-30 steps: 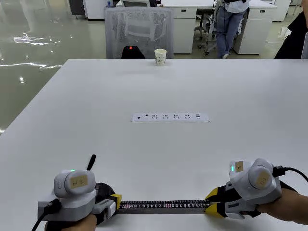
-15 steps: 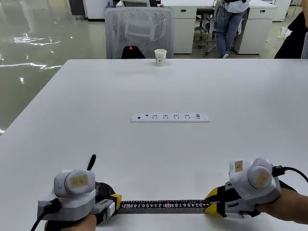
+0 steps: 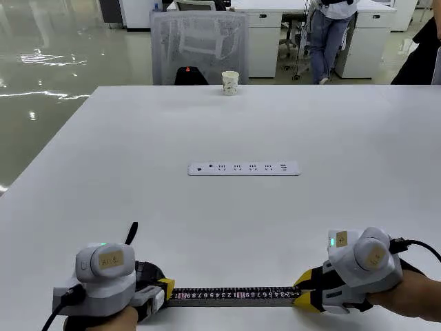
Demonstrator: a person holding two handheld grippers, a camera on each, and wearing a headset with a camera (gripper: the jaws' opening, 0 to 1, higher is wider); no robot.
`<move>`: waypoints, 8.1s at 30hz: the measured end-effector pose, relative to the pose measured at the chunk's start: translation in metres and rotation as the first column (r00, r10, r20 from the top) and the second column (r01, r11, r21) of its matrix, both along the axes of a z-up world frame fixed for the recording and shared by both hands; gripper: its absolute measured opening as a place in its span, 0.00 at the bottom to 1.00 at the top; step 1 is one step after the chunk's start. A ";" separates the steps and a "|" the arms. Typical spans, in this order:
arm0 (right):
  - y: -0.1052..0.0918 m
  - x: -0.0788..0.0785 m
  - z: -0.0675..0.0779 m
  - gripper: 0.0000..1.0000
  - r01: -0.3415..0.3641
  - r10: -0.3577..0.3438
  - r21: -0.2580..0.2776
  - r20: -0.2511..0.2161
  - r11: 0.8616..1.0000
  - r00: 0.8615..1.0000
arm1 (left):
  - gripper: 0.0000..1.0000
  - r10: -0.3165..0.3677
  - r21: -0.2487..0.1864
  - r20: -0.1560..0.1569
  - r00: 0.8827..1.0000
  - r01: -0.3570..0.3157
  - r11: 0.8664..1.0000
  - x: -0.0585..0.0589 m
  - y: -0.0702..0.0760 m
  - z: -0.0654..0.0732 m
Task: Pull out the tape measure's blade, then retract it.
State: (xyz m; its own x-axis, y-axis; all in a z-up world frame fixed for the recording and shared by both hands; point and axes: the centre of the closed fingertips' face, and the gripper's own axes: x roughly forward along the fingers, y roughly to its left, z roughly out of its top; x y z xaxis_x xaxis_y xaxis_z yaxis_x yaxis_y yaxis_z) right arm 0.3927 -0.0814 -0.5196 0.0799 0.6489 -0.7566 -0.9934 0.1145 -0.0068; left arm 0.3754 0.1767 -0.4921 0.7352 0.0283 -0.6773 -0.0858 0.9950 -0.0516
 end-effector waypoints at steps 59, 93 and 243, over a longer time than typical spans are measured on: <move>0.005 0.001 0.001 0.10 0.003 -0.003 -0.001 -0.001 1.000 1.000 | 0.58 -0.003 -0.028 -0.009 1.000 0.003 1.000 -0.002 0.000 0.001; 0.030 -0.002 0.001 0.10 -0.008 0.008 0.024 -0.016 1.000 1.000 | 0.58 -0.003 -0.038 -0.015 1.000 0.002 0.999 -0.001 0.001 0.000; 0.154 -0.020 0.000 0.10 -0.062 0.067 0.115 -0.039 0.991 0.997 | 0.59 -0.007 -0.083 -0.042 0.999 0.003 0.997 -0.002 0.002 -0.001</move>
